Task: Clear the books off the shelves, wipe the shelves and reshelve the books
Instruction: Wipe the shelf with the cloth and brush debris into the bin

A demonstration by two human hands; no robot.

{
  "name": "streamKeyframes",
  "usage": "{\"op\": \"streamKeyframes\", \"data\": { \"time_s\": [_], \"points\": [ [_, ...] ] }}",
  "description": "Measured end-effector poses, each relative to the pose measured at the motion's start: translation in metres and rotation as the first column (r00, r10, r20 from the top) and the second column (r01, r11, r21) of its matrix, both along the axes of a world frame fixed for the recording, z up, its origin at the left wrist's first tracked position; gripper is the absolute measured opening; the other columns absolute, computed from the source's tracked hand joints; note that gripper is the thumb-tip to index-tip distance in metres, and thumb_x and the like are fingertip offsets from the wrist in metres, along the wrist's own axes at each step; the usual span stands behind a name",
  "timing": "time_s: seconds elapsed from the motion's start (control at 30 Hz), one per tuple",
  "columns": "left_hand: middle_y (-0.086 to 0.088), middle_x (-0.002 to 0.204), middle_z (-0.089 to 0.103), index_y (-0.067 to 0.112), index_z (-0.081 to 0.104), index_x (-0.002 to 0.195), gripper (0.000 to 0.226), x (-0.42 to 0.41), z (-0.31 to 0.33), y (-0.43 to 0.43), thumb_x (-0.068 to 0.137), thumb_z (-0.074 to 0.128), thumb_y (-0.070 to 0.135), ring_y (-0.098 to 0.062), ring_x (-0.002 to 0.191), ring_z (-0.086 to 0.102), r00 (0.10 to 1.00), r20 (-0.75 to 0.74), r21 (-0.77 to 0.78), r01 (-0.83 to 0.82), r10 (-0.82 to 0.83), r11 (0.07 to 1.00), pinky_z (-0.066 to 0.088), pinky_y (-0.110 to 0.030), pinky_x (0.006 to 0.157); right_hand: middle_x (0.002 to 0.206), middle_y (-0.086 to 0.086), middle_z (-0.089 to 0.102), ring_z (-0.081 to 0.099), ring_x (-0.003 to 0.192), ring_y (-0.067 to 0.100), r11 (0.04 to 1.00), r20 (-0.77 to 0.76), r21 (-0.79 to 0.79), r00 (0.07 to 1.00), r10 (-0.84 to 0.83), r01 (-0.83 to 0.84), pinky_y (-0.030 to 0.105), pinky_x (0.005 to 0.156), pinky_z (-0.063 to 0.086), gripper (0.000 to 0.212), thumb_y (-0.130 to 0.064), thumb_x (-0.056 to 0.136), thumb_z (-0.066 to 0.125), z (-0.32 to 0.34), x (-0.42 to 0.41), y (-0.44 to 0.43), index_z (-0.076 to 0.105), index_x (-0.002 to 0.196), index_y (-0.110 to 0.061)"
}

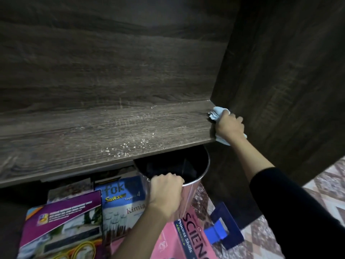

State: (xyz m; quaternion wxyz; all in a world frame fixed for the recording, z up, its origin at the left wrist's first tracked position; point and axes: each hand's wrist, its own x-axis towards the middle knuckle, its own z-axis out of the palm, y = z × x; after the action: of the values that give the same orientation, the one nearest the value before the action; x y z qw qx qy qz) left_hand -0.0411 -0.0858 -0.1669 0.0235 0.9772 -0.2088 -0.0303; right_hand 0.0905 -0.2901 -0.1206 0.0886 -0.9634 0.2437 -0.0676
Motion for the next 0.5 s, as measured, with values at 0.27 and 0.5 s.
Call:
{"op": "streamKeyframes", "data": {
  "time_s": [0.27,0.5],
  "points": [
    [-0.005,0.111,0.063,0.023,0.061,0.113,0.030,0.004,0.000,0.007,0.091,0.048,0.008,-0.028,0.104,0.061,1.000,-0.011,0.045,-0.017,0.018,0.999,0.038,-0.029,0.078,0.144,0.020,0.037,0.032,0.129,0.036,0.999,-0.080,-0.037,0.996,0.031,-0.035,0.043,0.103,0.030,0.046,-0.019,0.095,0.040,0.003,0.045,0.031,0.034,0.139,-0.009],
    [-0.006,0.110,0.066,0.020,0.061,0.111,0.023,0.010,0.003,0.010,0.093,0.050,0.012,-0.029,0.105,0.062,0.999,-0.037,0.088,-0.019,0.022,0.996,0.042,-0.032,0.079,0.149,0.012,0.031,0.026,0.136,0.037,0.953,-0.078,0.036,0.950,0.302,-0.300,0.048,0.107,0.030,0.049,-0.041,0.097,0.042,0.013,0.073,0.073,0.037,0.143,-0.022]
  ]
}}
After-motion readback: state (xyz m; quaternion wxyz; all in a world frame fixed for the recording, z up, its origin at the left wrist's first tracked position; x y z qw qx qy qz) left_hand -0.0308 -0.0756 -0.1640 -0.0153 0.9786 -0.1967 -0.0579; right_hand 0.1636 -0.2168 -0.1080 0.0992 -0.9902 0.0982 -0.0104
